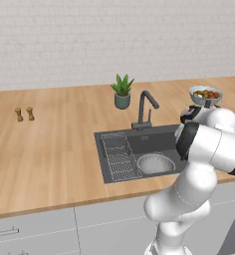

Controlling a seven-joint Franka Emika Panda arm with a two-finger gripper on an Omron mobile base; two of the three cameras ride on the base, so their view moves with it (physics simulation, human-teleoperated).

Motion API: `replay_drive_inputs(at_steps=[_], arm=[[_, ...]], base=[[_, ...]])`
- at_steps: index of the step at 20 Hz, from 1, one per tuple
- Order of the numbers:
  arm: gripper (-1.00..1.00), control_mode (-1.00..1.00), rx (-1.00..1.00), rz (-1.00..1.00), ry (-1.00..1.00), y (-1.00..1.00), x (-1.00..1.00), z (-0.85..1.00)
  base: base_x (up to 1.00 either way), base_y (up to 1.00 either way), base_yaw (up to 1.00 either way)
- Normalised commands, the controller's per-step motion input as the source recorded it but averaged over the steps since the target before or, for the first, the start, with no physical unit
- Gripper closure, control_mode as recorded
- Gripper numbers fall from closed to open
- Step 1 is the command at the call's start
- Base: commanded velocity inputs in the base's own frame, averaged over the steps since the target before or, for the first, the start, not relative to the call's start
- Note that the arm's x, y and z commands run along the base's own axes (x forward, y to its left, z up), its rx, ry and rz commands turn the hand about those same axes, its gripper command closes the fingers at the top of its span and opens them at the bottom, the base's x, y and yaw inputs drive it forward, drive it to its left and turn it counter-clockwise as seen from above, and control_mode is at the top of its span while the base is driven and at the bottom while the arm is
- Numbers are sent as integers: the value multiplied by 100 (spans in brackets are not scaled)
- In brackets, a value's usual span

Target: Put the colander in the sink, put the mango, orange in the colander, and turn on the sink faucet and pour water over the colander.

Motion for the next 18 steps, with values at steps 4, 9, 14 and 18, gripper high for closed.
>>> replay_drive_inputs(at_steps=[4,9,14,18], arm=[[100,-100,11,14,4,67,41,-12],[100,-100,10,11,4,36,33,-35],[100,-100,7,10,2,26,22,-48],[100,-100,5,10,0,26,8,-48]], base=[[0,0,0],[0,0,0],[0,0,0],[0,0,0]])
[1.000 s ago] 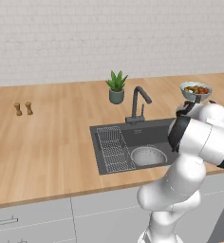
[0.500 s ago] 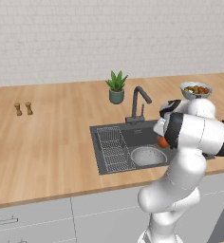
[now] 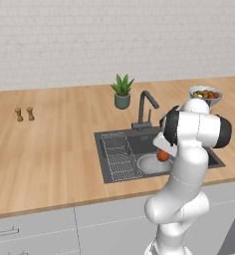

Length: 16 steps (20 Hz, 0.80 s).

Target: Put the colander in the sink, put the mango, orange in the colander, and turn on the sink faucet and pour water over the colander.

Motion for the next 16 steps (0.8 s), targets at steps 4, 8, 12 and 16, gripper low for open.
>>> replay_drive_inputs(at_steps=[4,8,12,16], arm=[[100,-100,4,10,0,26,10,-51],[100,-100,4,10,0,21,12,-46],[100,-100,2,8,0,21,13,-36],[100,-100,0,6,0,17,21,-34]], base=[[0,0,0],[0,0,0],[0,0,0],[0,0,0]])
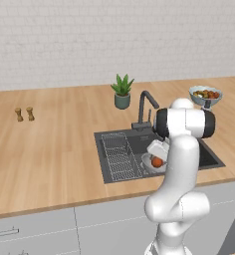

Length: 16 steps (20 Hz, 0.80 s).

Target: Put the colander in the sink, put the mango, orange in the colander, and turn on the sink faucet and pour water over the colander.

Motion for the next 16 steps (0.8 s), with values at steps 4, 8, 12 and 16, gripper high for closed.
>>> replay_drive_inputs(at_steps=[4,8,12,16], arm=[[100,-100,0,6,0,23,1,-24],[-100,-100,0,8,-1,42,-18,-4],[-100,-100,0,4,-10,13,-13,11],[-100,-100,0,0,-18,0,-9,48]], base=[[0,0,0],[0,0,0],[0,0,0],[0,0,0]])
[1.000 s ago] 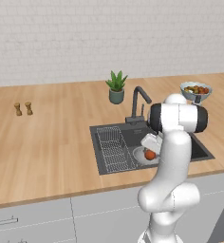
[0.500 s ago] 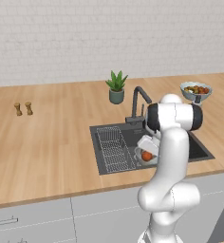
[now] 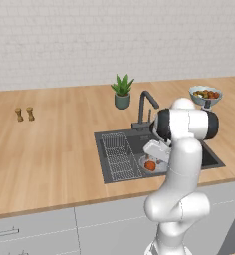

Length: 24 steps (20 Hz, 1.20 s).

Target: Put the colander in the sink, put the mango, orange in the colander, and turn on the sink faucet and pour water over the colander.

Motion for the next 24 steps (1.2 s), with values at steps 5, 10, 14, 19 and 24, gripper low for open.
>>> replay_drive_inputs(at_steps=[5,10,14,19,24], arm=[[-100,-100,0,0,-15,0,-12,56],[-100,-100,-2,0,-13,-21,-16,68],[-100,-100,-6,0,-10,-73,-10,89],[-100,-100,-9,0,-2,-93,0,90],[-100,-100,-9,0,0,-100,-4,85]], base=[[0,0,0],[0,0,0],[0,0,0],[0,0,0],[0,0,0]])
